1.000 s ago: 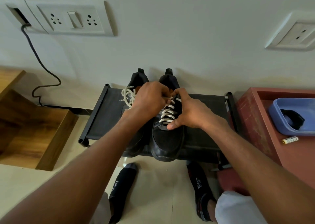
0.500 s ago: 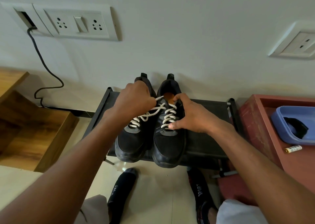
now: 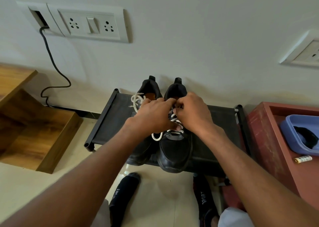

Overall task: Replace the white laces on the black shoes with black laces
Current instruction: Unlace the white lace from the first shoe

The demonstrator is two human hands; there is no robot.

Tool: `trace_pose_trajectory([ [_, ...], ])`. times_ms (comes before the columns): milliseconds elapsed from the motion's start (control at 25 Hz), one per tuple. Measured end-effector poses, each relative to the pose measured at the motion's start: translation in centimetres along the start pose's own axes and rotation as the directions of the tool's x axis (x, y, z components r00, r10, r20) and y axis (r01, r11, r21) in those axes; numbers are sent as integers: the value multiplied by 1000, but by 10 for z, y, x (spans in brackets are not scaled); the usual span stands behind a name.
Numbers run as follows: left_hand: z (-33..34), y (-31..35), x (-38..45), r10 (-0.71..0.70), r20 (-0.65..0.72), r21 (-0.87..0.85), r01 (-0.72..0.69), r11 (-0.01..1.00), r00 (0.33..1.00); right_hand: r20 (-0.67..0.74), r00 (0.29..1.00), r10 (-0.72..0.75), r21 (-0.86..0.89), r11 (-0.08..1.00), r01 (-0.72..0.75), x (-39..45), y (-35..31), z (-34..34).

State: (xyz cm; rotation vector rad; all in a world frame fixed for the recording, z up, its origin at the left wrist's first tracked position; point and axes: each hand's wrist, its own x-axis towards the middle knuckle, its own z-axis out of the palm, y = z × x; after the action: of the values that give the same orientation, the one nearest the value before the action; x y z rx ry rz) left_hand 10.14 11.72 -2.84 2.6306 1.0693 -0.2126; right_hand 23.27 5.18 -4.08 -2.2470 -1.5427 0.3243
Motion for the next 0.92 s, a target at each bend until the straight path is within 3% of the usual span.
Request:
trace_pose_trajectory([
  [200, 9, -1, 4, -22, -82, -13, 21, 1000, 996, -74, 942, 328, 217, 927, -306, -14, 9, -24],
  [280, 10, -4, 6, -43, -66, -44, 40, 998, 997, -132, 952, 276, 179, 951, -251, -18, 16, -27],
  [360, 11, -3, 7, -56, -66, -48, 53, 997, 996, -208, 975, 73, 109, 993, -51, -16, 19, -24],
  [480, 13, -1, 10, -71, -86, -23, 69, 997, 994, -41, 993, -110, -61, 992, 108, -11, 13, -6],
  [560, 15, -2, 10, -81, -105, -21, 79, 997, 991, 9, 996, -85, -16, 996, 85, -11, 12, 4],
  [600, 15, -3, 10, -80, -110, -22, 78, 997, 991, -65, 997, -52, 39, 998, 55, -10, 14, 4],
  [680, 14, -4, 9, -68, -111, -26, 66, 998, 992, -241, 962, 129, 169, 982, -89, -10, 15, -10],
  [760, 13, -4, 9, -65, -112, -33, 62, 998, 992, -264, 899, 349, 257, 924, -283, -11, 20, -25],
  [840, 11, -3, 9, -71, -104, -40, 67, 997, 992, -215, 925, 313, 53, 950, -309, -15, 23, -31],
  [920, 11, -3, 10, -76, -102, -42, 72, 997, 992, -109, 990, 91, -92, 991, -101, -17, 20, -23],
])
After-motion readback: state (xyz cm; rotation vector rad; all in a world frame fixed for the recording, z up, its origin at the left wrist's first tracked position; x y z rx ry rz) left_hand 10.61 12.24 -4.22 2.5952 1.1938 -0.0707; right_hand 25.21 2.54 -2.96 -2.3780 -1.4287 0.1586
